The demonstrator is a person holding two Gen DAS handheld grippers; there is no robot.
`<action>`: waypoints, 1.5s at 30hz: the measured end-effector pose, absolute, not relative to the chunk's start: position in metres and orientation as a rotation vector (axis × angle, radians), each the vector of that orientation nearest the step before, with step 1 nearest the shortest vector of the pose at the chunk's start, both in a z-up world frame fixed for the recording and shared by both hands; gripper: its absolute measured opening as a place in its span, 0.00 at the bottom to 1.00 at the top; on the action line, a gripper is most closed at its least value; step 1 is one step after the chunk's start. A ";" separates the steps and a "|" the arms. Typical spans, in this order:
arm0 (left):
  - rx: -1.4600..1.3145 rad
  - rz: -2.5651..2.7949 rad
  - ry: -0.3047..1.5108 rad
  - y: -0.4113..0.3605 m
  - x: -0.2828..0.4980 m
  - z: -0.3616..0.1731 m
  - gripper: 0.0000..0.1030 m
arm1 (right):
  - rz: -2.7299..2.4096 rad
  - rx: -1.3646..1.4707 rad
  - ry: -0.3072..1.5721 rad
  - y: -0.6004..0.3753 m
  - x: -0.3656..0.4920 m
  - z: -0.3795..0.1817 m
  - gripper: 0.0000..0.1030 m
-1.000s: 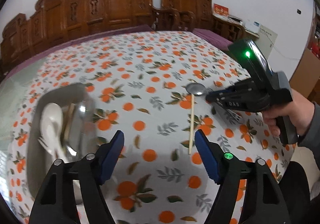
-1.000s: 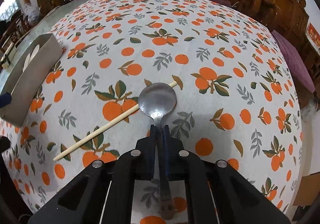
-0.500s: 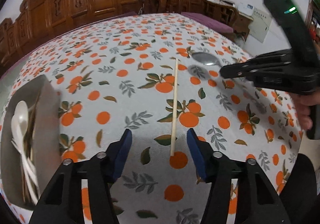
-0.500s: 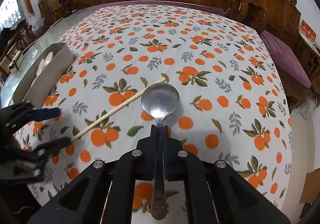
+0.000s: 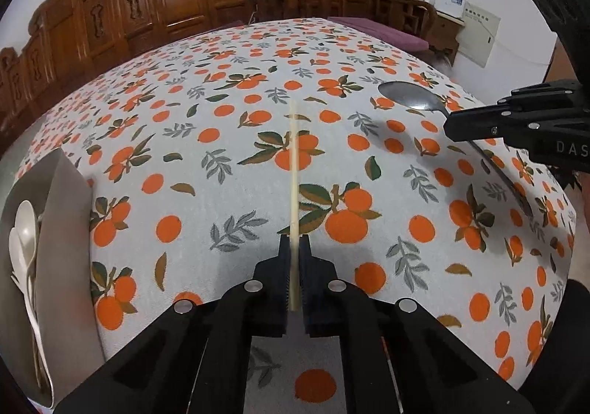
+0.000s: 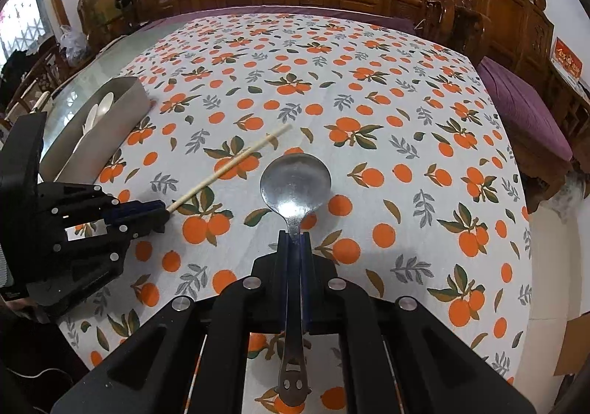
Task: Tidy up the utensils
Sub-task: 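Grasp the wooden chopstick with the left gripper while the right lifts the steel spoon, then lower the chopstick and steel spoon into the tray and open both grippers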
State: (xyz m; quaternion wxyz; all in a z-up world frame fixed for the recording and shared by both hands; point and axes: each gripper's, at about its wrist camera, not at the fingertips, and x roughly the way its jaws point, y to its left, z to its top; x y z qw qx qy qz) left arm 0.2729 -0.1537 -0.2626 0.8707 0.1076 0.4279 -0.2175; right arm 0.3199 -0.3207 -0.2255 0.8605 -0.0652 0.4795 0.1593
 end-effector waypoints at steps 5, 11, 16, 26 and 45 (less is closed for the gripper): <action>0.215 -0.455 0.890 -0.142 0.265 -0.252 0.04 | 0.347 -0.126 0.995 -0.311 0.316 -0.223 0.07; 0.240 -0.442 0.887 -0.130 0.253 -0.233 0.04 | 0.365 -0.121 0.979 -0.296 0.309 -0.215 0.07; 0.245 -0.412 0.881 -0.114 0.245 -0.214 0.04 | 0.389 -0.127 0.952 -0.281 0.302 -0.199 0.07; 0.242 -0.349 0.854 -0.065 0.230 -0.174 0.04 | 0.437 -0.139 0.909 -0.246 0.297 -0.173 0.07; 0.154 -0.170 0.955 0.054 0.251 -0.191 0.04 | 0.545 -0.133 0.913 -0.152 0.311 -0.171 0.07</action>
